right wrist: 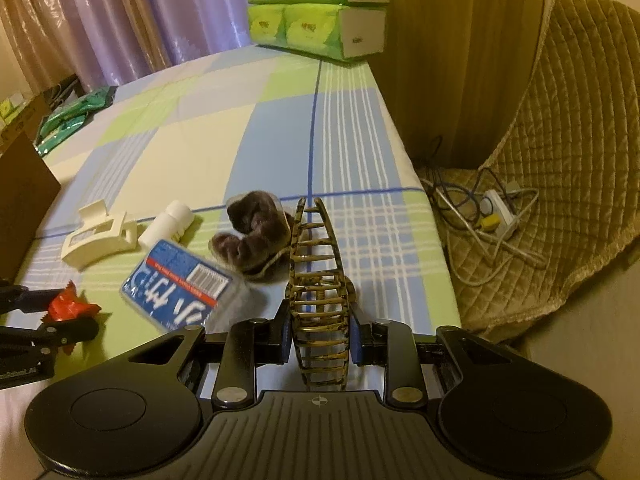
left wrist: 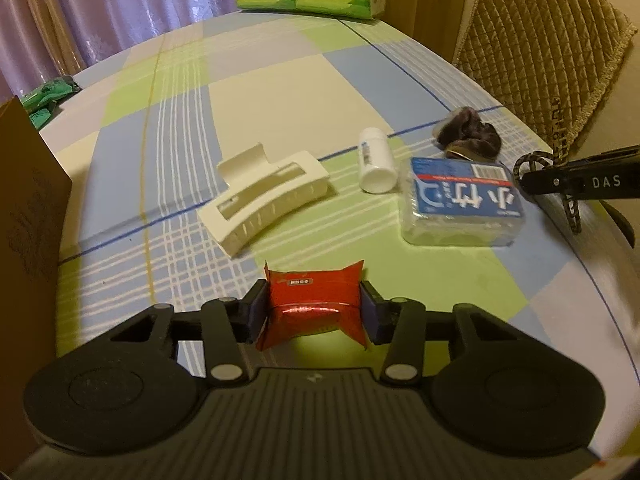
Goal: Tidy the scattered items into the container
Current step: 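Grasp the red snack packet with the left tool while the right tool grasps the bronze spiral clip, then carry the red packet and bronze clip over the box with both tools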
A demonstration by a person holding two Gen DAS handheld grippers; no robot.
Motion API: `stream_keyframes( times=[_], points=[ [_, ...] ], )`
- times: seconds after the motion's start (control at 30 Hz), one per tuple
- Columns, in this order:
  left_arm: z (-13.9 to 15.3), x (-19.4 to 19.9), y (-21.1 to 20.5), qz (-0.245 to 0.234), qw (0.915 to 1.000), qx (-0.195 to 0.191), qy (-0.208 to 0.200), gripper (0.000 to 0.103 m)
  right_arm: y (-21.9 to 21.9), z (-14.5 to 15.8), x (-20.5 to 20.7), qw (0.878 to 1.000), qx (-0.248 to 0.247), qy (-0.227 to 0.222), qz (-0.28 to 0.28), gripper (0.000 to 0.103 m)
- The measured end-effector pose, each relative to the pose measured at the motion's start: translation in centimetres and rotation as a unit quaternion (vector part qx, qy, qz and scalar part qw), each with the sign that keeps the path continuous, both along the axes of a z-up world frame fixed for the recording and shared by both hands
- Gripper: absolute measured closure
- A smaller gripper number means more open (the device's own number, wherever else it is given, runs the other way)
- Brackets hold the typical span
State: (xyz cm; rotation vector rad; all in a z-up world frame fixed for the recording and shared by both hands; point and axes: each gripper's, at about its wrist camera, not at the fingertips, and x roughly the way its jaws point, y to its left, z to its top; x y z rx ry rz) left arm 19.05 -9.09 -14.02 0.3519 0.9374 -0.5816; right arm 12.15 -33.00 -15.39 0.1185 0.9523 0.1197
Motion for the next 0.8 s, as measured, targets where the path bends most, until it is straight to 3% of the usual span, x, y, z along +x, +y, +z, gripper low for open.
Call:
stream_keyframes(
  times=[0.37, 0.8],
  points=[
    [2.6, -3.3, 1.0, -0.001, 0.9998, -0.022, 0.002, 0.062, -0.1, 3.2, -3.8, 0.999, 0.044, -0.004, 0.021, 0.079],
    [8.7, -8.0, 5.9, 0.035, 0.9973, -0.052, -0.039, 0.062, 5.7, 7.0, -6.7, 0.986, 0.083, 0.004, 0.146, 0.079]
  ],
)
